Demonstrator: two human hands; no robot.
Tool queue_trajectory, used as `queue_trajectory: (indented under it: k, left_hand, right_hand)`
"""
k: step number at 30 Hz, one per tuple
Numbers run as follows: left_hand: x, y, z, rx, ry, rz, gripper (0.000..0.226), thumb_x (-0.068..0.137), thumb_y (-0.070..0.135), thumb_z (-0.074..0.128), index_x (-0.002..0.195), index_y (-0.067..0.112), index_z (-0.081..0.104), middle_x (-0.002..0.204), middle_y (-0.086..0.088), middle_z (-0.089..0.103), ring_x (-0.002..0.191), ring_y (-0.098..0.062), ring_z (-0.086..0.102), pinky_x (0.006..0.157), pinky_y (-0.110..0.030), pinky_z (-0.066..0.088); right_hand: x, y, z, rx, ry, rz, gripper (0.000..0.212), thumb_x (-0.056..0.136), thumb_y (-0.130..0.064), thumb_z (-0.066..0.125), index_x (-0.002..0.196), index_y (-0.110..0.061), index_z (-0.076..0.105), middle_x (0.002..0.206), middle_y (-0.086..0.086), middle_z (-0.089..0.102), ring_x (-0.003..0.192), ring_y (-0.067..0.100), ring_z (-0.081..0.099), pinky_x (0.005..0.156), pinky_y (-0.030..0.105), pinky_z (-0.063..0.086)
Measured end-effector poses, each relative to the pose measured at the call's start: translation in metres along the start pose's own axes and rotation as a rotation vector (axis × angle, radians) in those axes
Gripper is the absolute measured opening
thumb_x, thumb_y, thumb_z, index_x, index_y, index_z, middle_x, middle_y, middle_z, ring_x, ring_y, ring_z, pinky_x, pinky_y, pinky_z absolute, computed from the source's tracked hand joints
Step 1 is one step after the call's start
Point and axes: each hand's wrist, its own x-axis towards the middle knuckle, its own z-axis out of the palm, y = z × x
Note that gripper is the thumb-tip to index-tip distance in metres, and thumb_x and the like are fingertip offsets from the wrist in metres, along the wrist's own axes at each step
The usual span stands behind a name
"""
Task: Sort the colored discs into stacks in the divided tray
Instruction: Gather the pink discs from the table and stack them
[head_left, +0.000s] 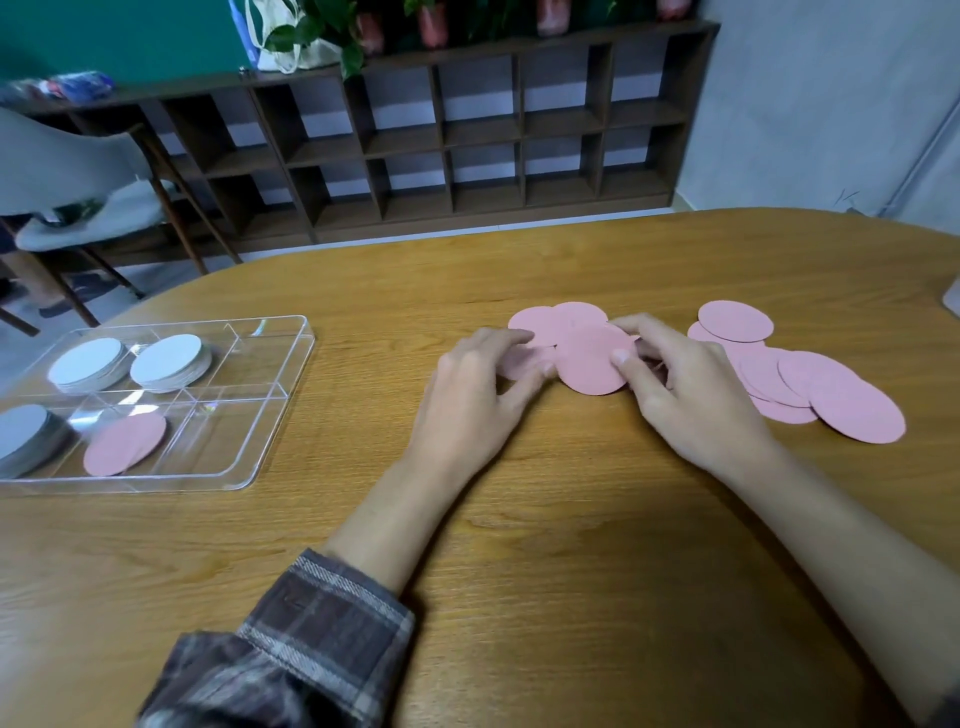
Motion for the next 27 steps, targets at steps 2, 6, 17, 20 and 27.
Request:
queue_trajectory:
  k: [2,6,17,20,27]
  left_hand:
    - [0.000,-0.004,-0.002,0.104,-0.112,-0.008,0.050,0.096,0.044,0.070,0.139,0.019,0.064,0.142,0.002,0.065,0.130,-0.019,0.059,0.109,-0.040,0.048]
    - [-0.001,-0.002,-0.004,0.144,-0.162,-0.047,0.053,0.095,0.047,0.069,0.140,0.020,0.063,0.144,0.002,0.063,0.134,-0.019,0.057,0.107,-0.042,0.049]
    - [0.000,-0.005,-0.015,0.175,-0.107,0.196,0.038,0.107,0.049,0.042,0.114,0.028,0.072,0.088,0.002,0.072,0.088,-0.020,0.061,0.073,-0.044,0.054]
    - [-0.001,0.001,-0.013,0.171,-0.006,0.215,0.038,0.108,0.040,0.039,0.107,0.016,0.068,0.085,-0.001,0.067,0.085,-0.020,0.056,0.070,-0.044,0.052]
    - [-0.002,0.009,-0.007,0.027,0.119,0.201,0.017,0.107,0.020,0.056,0.104,0.008,0.068,0.079,0.001,0.068,0.067,-0.005,0.047,0.066,-0.023,0.041]
  right_hand:
    - [0.001,0.003,-0.002,0.000,0.026,0.029,0.025,0.103,-0.024,0.055,0.126,-0.029,0.063,0.093,-0.008,0.074,0.089,0.002,0.063,0.076,0.024,0.047]
    - [0.002,0.006,-0.001,0.002,0.067,0.052,0.022,0.102,-0.021,0.056,0.122,-0.027,0.065,0.085,-0.007,0.072,0.082,0.002,0.060,0.069,0.016,0.041]
    - [0.002,0.003,-0.003,0.045,0.087,0.064,0.023,0.102,-0.020,0.057,0.122,-0.026,0.066,0.084,-0.015,0.069,0.083,-0.005,0.062,0.066,0.007,0.040]
    - [0.002,0.001,-0.002,0.053,0.096,0.048,0.023,0.102,-0.020,0.056,0.121,-0.027,0.067,0.078,-0.015,0.066,0.080,0.000,0.062,0.068,0.007,0.039]
    - [0.001,-0.001,0.002,0.113,0.047,0.036,0.027,0.103,-0.021,0.053,0.121,-0.033,0.068,0.078,-0.004,0.070,0.077,0.014,0.066,0.084,0.046,0.056]
